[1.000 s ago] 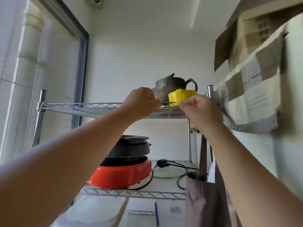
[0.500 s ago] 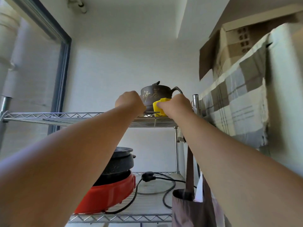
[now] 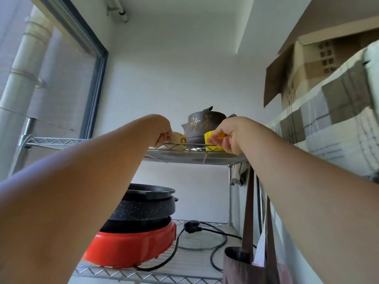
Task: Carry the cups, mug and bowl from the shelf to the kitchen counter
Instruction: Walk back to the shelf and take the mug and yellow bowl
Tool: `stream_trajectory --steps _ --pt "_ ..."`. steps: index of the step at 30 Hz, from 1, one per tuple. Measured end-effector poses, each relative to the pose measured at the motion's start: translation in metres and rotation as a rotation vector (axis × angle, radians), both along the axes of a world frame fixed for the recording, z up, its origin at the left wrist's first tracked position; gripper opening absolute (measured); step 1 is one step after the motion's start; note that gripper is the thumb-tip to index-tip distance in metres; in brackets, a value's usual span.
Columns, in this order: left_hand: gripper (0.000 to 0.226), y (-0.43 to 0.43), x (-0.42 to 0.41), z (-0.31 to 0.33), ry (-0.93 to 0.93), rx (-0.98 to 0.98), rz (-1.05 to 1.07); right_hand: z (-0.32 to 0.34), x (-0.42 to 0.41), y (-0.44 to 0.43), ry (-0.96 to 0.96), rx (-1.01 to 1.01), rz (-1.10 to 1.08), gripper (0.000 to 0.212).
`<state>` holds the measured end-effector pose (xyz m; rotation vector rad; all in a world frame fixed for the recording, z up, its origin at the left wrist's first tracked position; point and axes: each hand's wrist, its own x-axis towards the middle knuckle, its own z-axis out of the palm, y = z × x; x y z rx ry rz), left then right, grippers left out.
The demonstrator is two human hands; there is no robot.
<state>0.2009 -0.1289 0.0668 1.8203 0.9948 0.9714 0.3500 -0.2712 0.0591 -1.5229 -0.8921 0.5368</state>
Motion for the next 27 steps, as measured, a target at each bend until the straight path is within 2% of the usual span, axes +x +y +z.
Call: stream_trajectory --steps 3,7,11,16,22,27 --pt "0.034 0.005 0.001 -0.001 -0.229 -0.102 -0.071 -0.002 0.000 0.002 0.024 0.040 -0.028 0.021" --pt "0.031 0.004 -0.001 -0.001 -0.380 -0.144 -0.101 -0.009 0.001 0.005 0.036 0.112 -0.047 0.034" --pt "0.024 0.001 -0.003 -0.001 -0.478 -0.103 -0.109 -0.012 -0.005 0.002 0.031 0.240 -0.037 0.033" --pt "0.021 -0.006 -0.010 -0.009 -0.692 -0.051 -0.170 -0.019 -0.016 -0.007 -0.079 0.360 -0.117 0.027" --pt "0.026 -0.014 -0.034 -0.040 -0.835 -0.035 -0.314 -0.047 -0.032 -0.031 -0.173 0.445 -0.182 0.032" --pt "0.030 -0.026 -0.067 -0.086 -0.868 -0.090 -0.492 -0.091 -0.053 -0.062 -0.240 0.484 -0.164 0.035"
